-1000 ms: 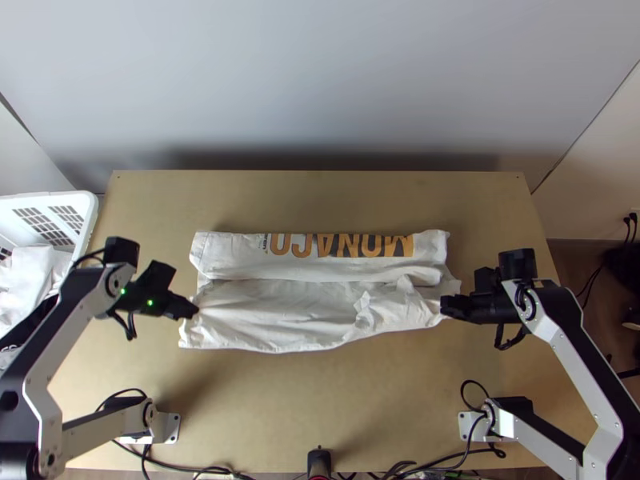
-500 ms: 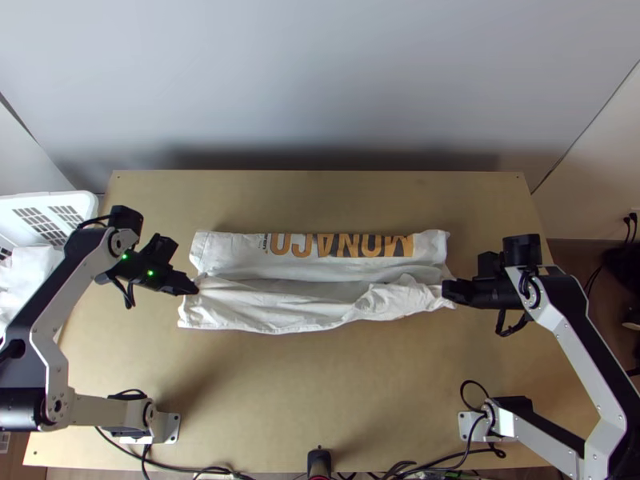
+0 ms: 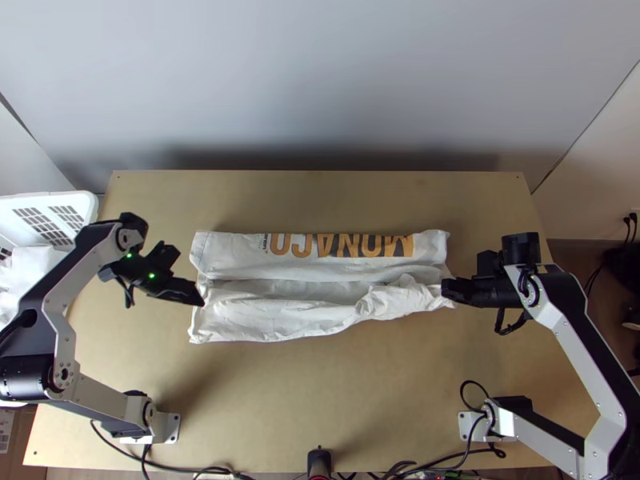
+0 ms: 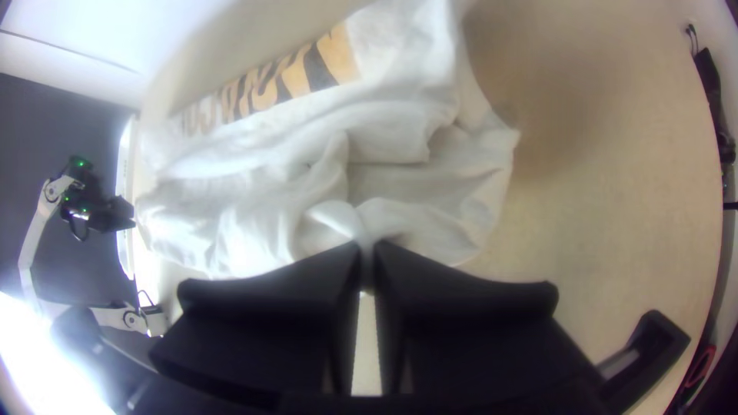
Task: Fold the t-shirt
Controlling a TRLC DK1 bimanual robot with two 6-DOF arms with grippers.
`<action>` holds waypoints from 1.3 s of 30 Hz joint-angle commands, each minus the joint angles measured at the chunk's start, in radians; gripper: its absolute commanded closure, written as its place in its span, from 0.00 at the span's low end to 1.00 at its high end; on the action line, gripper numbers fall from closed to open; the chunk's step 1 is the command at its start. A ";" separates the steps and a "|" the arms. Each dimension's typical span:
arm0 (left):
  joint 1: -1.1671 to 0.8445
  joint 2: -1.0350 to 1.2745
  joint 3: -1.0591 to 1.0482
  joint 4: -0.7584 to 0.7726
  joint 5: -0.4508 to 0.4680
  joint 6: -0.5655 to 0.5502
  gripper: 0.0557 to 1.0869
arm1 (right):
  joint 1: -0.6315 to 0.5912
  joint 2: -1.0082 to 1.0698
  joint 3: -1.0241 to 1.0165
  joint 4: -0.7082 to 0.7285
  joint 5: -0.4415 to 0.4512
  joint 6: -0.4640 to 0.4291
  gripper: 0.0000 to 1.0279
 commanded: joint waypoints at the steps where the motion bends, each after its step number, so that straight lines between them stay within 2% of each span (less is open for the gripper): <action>1: 0.104 -0.015 -0.020 -0.122 -0.029 0.087 0.05 | 0.007 -0.004 -0.021 0.000 0.000 0.012 0.97; 6: 0.150 -0.129 -0.105 -0.243 -0.157 0.193 0.05 | 0.020 0.000 -0.014 0.000 -0.001 0.019 0.97; 9: 0.147 -0.187 -0.155 -0.246 -0.167 0.233 0.05 | 0.022 0.014 -0.009 0.010 0.000 0.019 0.97; 11: 0.136 -0.193 -0.174 -0.220 -0.150 0.238 0.05 | 0.033 0.026 -0.006 0.016 0.000 0.024 0.97; 15: 0.050 -0.179 -0.215 -0.129 -0.048 0.183 0.05 | 0.054 0.036 0.005 0.022 0.000 0.041 0.97; 22: -0.071 -0.130 -0.264 0.117 0.011 0.067 0.05 | 0.054 0.017 0.002 0.022 0.000 0.046 0.97; 26: -0.094 -0.097 -0.261 0.134 0.029 0.055 0.12 | 0.048 0.000 -0.007 0.014 0.000 0.046 0.97; 27: -0.096 -0.094 -0.263 0.134 0.031 0.055 0.17 | 0.048 -0.003 -0.011 0.014 0.000 0.046 0.97; 28: -0.096 -0.095 -0.264 0.136 0.034 0.054 0.26 | 0.047 -0.003 -0.014 0.014 0.000 0.046 0.97; 31: -0.082 -0.103 -0.275 0.137 0.060 0.054 0.82 | 0.045 -0.003 -0.018 0.014 0.000 0.047 0.97; 32: -0.082 -0.104 -0.284 0.136 0.060 0.054 0.95 | 0.045 -0.001 -0.018 0.014 0.000 0.047 0.97; 37: -0.077 -0.109 -0.286 0.044 0.043 0.077 0.97 | 0.042 0.002 0.009 0.014 0.000 0.055 0.97; 39: -0.051 -0.113 -0.230 -0.042 0.047 0.112 0.97 | 0.042 0.002 0.028 0.014 0.000 0.058 0.97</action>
